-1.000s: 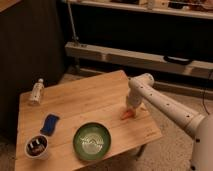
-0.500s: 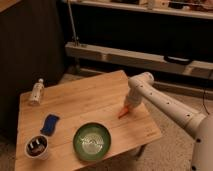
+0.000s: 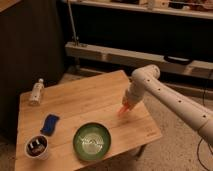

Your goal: Place the pepper in the ceramic bowl

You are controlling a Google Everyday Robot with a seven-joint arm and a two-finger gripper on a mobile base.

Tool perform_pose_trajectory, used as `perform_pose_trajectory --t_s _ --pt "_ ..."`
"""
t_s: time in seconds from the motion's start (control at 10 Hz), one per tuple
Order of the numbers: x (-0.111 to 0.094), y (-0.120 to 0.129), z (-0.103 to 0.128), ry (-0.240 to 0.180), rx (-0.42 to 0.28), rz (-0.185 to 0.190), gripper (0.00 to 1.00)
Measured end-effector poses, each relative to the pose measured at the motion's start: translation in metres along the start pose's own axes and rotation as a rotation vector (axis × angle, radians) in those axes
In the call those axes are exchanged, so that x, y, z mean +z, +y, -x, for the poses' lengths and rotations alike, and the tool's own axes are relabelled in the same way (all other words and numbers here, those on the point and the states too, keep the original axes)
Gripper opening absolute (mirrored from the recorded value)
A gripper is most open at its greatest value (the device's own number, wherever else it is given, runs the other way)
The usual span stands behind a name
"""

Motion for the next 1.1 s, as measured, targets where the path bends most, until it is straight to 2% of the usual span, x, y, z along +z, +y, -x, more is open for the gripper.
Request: perform_pose_trajectory --t_s 0.1,0.4,0.6,0.7,0.8,1.1 --pt "-0.001 -0.006 0.034 -0.012 -0.064 -0.028 0.0" --pt "0.002 -0.024 0.112 -0.023 -0.207 -0.084 0.0" --pt "0.008 -0.037 0.155 -0.033 -0.304 -0.11 0.01" --pt "0.012 -0.041 0.177 -0.034 -0.359 -0.111 0.08" --pt "0.018 -0.045 0.197 -0.04 -0.41 -0.108 0.19" --pt "0.032 -0.047 0.216 -0.013 -0.495 -0.087 0.51"
